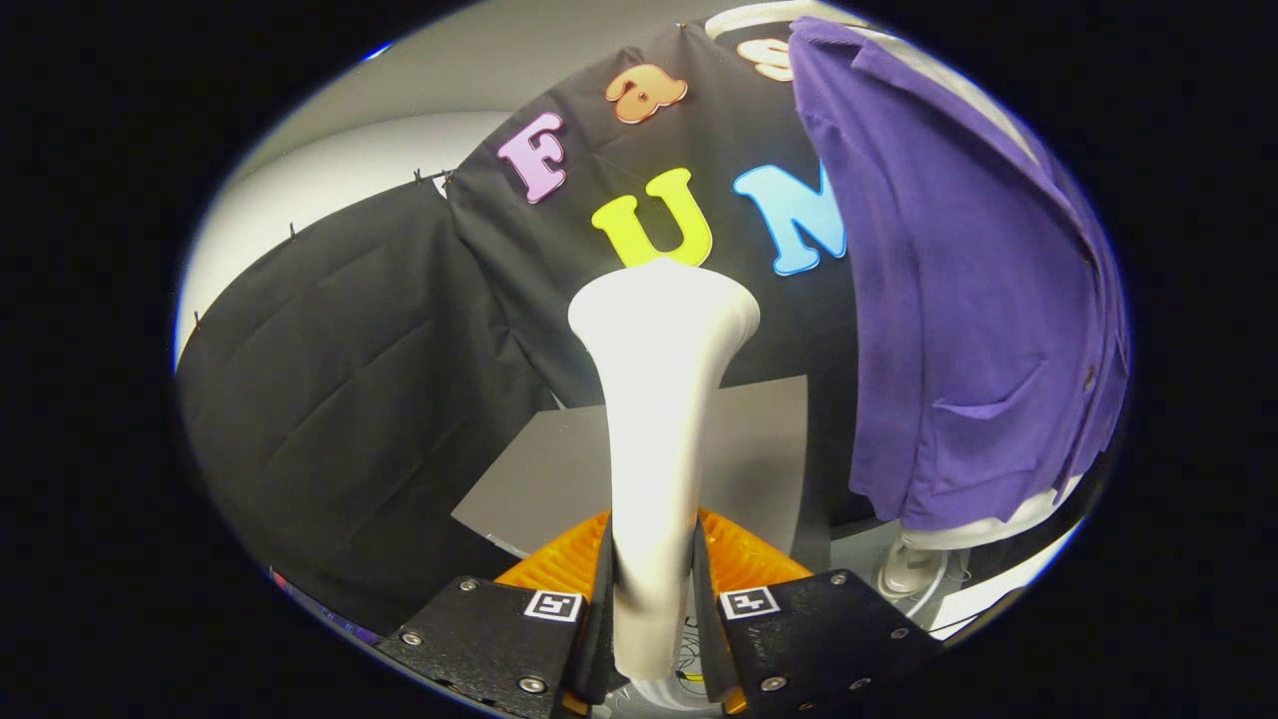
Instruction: Iron the clothes twice with a garment steamer, once on the left side and once on the right side.
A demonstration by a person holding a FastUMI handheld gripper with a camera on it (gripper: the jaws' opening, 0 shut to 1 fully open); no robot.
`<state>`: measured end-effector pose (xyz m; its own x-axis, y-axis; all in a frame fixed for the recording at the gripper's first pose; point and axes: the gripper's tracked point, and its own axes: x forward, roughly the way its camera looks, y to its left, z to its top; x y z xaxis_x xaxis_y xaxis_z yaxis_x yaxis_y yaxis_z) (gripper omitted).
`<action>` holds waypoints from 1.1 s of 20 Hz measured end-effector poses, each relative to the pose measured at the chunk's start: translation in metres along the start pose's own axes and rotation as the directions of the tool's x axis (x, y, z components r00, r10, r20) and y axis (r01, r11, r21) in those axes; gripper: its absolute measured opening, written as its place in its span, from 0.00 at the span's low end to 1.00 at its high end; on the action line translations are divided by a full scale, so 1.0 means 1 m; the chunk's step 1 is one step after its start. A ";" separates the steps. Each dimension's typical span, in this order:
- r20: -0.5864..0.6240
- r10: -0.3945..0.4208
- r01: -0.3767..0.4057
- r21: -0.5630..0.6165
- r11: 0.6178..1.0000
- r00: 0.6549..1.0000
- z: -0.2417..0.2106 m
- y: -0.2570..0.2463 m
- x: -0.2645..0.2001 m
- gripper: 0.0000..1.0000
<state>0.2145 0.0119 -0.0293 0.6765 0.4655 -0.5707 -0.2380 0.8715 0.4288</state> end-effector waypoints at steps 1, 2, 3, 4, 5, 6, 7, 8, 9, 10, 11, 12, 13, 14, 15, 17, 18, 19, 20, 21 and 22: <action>0.007 -0.012 0.012 -0.003 1.000 1.000 -0.009 -0.003 -0.014 0.36; 0.017 -0.024 0.024 -0.003 1.000 1.000 -0.019 -0.004 -0.026 0.36; 0.021 -0.034 0.034 0.000 0.999 0.999 -0.029 -0.007 -0.041 0.36; 0.025 -0.041 0.041 0.008 0.999 0.999 -0.043 -0.010 -0.054 0.36; 0.029 -0.047 0.046 0.013 0.999 0.998 -0.053 -0.011 -0.066 0.36; 0.038 -0.053 0.052 0.017 0.998 0.998 -0.062 -0.014 -0.077 0.36; 0.043 -0.061 0.061 0.020 0.998 0.997 -0.069 -0.018 -0.083 0.36; 0.041 -0.070 0.069 0.020 0.997 0.997 -0.077 -0.021 -0.091 0.36; 0.042 -0.077 0.076 0.024 0.997 0.996 -0.085 -0.022 -0.100 0.36; 0.042 -0.081 0.080 0.032 0.996 0.996 -0.092 -0.023 -0.107 0.36; 0.053 -0.085 0.083 0.043 0.996 0.995 -0.094 -0.023 -0.113 0.36; 0.052 -0.086 0.084 0.041 0.996 0.995 -0.094 -0.023 -0.119 0.36; 0.075 -0.091 0.088 0.042 0.995 0.993 -0.088 -0.022 -0.124 0.36; 0.093 -0.094 0.092 0.032 0.995 0.991 -0.077 -0.022 -0.128 0.36; 0.117 -0.098 0.095 0.025 0.995 0.988 -0.064 -0.022 -0.133 0.36; 0.163 -0.097 0.096 0.014 0.995 0.982 -0.039 -0.021 -0.140 0.36; 0.184 -0.094 0.094 0.007 0.996 0.978 -0.024 -0.021 -0.143 0.36; 0.209 -0.094 0.095 0.005 0.995 0.973 -0.007 -0.022 -0.144 0.36; 0.231 -0.097 0.099 0.005 0.995 0.968 0.009 -0.024 -0.143 0.36; 0.253 -0.103 0.106 0.005 0.994 0.962 0.024 -0.026 -0.146 0.36; 0.278 -0.111 0.114 0.005 0.993 0.954 0.041 -0.030 -0.145 0.36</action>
<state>0.1529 -0.0884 0.0692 0.8657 0.3042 -0.3976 -0.1554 0.9183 0.3642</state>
